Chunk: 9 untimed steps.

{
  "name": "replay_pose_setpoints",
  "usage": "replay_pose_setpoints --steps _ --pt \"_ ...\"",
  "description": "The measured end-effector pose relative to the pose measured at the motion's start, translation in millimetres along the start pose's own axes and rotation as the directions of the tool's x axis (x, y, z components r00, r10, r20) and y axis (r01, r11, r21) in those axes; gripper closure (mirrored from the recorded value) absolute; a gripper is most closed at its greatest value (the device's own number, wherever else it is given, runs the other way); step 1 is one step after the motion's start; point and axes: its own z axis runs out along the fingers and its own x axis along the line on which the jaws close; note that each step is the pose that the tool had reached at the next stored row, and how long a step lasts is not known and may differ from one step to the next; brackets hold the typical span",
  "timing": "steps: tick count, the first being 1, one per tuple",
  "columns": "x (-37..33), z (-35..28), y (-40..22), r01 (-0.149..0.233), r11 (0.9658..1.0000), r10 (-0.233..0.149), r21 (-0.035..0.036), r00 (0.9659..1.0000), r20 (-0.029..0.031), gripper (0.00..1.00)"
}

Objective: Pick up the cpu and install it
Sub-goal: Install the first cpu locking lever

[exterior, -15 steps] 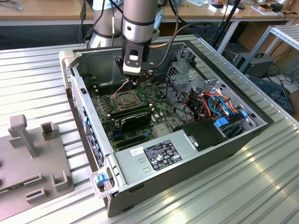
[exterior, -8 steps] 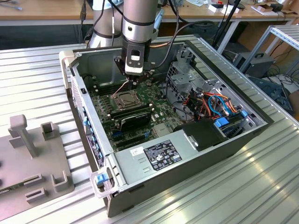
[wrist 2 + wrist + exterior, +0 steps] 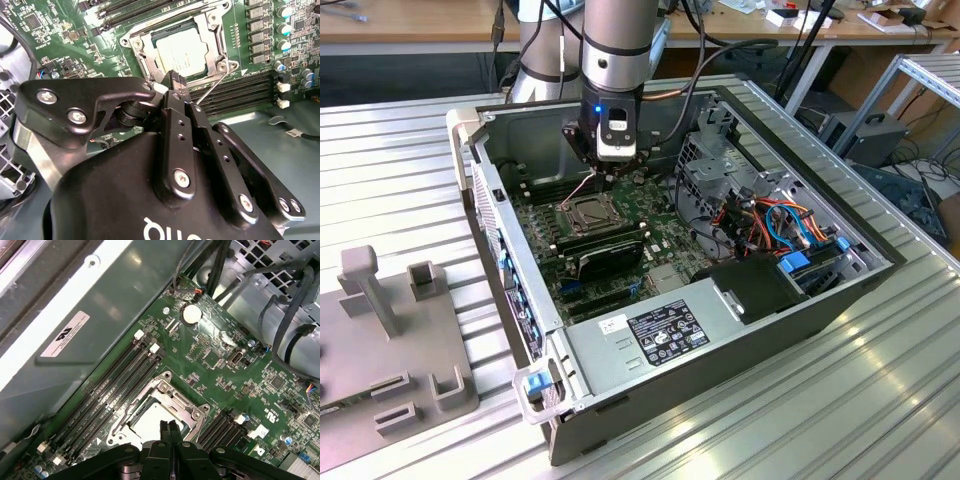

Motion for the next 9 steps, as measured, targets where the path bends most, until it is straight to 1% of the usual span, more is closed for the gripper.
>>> replay_pose_setpoints --steps 4,5,6,7,8,9 --pt "0.0 0.0 0.0 0.006 1.0000 -0.006 -0.0003 1.0000 -0.0002 0.89" --pt "0.0 0.0 0.0 0.011 0.9999 -0.011 -0.0005 0.9999 -0.0004 0.89" --pt "0.0 0.0 0.0 0.024 0.9997 -0.024 -0.0009 0.9997 -0.0008 0.89" --pt "0.0 0.0 0.0 0.058 0.9983 -0.058 -0.0027 0.9983 -0.0019 0.89" --pt "0.0 0.0 0.0 0.094 0.9955 -0.094 -0.0044 0.9955 -0.0029 0.89" --pt "0.0 0.0 0.0 0.117 0.9931 -0.117 -0.0055 0.9932 -0.0035 0.89"
